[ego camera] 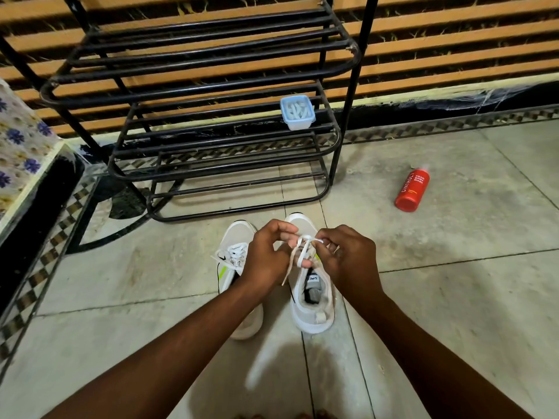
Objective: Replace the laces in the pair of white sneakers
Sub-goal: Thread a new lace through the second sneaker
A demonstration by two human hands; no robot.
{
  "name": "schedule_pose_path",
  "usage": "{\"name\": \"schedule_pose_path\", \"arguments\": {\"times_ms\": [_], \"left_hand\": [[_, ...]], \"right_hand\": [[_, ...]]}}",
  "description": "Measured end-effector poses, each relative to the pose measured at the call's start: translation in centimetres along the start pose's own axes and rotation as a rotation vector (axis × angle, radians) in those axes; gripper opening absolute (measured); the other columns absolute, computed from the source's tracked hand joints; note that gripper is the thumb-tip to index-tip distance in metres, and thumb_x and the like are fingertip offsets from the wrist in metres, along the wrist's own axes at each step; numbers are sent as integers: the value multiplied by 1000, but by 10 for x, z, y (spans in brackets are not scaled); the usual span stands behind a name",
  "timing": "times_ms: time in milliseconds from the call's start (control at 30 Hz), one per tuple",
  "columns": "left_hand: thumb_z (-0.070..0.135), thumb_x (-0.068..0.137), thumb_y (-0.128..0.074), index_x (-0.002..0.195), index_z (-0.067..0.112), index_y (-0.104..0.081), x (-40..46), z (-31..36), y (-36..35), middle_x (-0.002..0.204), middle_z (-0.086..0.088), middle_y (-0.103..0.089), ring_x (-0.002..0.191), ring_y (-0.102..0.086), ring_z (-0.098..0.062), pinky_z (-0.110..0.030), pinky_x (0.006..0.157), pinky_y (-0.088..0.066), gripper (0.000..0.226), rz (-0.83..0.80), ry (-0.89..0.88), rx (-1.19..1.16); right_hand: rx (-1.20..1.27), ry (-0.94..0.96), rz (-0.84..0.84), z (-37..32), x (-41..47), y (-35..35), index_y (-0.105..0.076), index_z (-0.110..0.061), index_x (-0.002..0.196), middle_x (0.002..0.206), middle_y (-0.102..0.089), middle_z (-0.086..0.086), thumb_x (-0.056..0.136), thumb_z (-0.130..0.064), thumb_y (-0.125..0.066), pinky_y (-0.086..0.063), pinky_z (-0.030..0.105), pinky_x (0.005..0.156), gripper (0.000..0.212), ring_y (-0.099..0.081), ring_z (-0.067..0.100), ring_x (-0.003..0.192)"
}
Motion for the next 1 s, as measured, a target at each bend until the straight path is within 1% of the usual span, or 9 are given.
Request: {"name": "schedule_pose_path", "arguments": {"times_ms": [100, 233, 367, 467, 567, 700, 800, 867, 1000], "left_hand": [[-14, 95, -56, 108, 2, -64, -2, -5, -6, 100, -23, -71, 69, -75, -23, -27, 49, -55, 22, -50, 90, -126], [-16, 83, -75, 110, 1, -67, -4, -10, -13, 99, -21, -74, 66, -75, -25, -27, 51, -56, 33, -113, 185, -181], [-9, 88, -73, 102, -3, -72, -6, -6, -13, 83, -16, -77, 64, -75, -26, -26, 55, -54, 15, -107, 141, -148], [-7, 86, -75, 89, 0, -75, -1, -7, -5, 73, -11, -74, 64, -70, -21, -34, 62, -56, 8, -31, 89, -105], [-2, 88, -74, 81, 11, -74, 6, -10, 6, 72, -2, -72, 68, -66, -17, -44, 70, -59, 14, 57, 10, 85], [12, 87, -73, 76, 23, -70, 2, -11, 23, 74, 15, -72, 73, -68, -3, -46, 70, -61, 16, 106, -54, 346], [23, 88, -70, 81, 29, -69, 1, -6, 34, 79, 12, -72, 92, -68, -14, -40, 90, -41, 8, 117, -148, 794], [30, 88, -70, 88, 28, -69, 3, -9, 37, 89, 9, -71, 103, -62, -18, -42, 88, -29, 2, 63, -164, 1019], [35, 82, -63, 91, 25, -67, -2, -19, 23, 96, 6, -68, 101, -62, -21, -41, 82, -29, 15, -105, -272, 1290]], "right_hand": [[-4, 12, 11, 0, -1, 0, -75, -14, 88, 75, -52, -11, 80, -8, -78, -42, 23, 62, 11, -54, 10, 64], [-16, 44, 15, -4, -3, -3, -76, -13, 90, 76, -60, -5, 79, -6, -80, -43, 24, 61, 13, -55, 11, 66], [22, 46, 29, -6, -5, -2, -75, -13, 91, 78, -61, -6, 82, -6, -79, -47, 28, 62, 12, -57, 13, 66], [45, 61, 34, -6, -4, 0, -74, -10, 91, 80, -65, -2, 82, -3, -78, -49, 31, 63, 13, -59, 15, 68], [25, 21, 49, 2, -6, 4, -74, -11, 89, 80, -66, -2, 79, 0, -76, -50, 30, 63, 15, -60, 15, 68], [-46, -92, 78, 32, -12, 19, -73, -16, 85, 77, -63, -5, 78, -2, -74, -44, 16, 67, 15, -58, 11, 66], [-64, -128, 88, 51, -18, 27, -72, -16, 83, 75, -62, -4, 78, 1, -73, -51, 32, 65, 17, -58, 13, 65], [-98, -131, 69, 58, -21, 26, -71, -15, 81, 73, -60, -3, 78, 1, -72, -51, 40, 64, 17, -58, 16, 64], [-146, -133, 6, 66, -27, 20, -67, -18, 77, 70, -55, -3, 80, -5, -65, -50, 42, 63, 13, -55, 19, 65]]}}
Point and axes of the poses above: each hand's wrist, its own x-axis towards the middle knuckle, its own y-axis out of the back of the hand, z = x × y, the point moved 10 cm from there along x, towards the middle knuckle
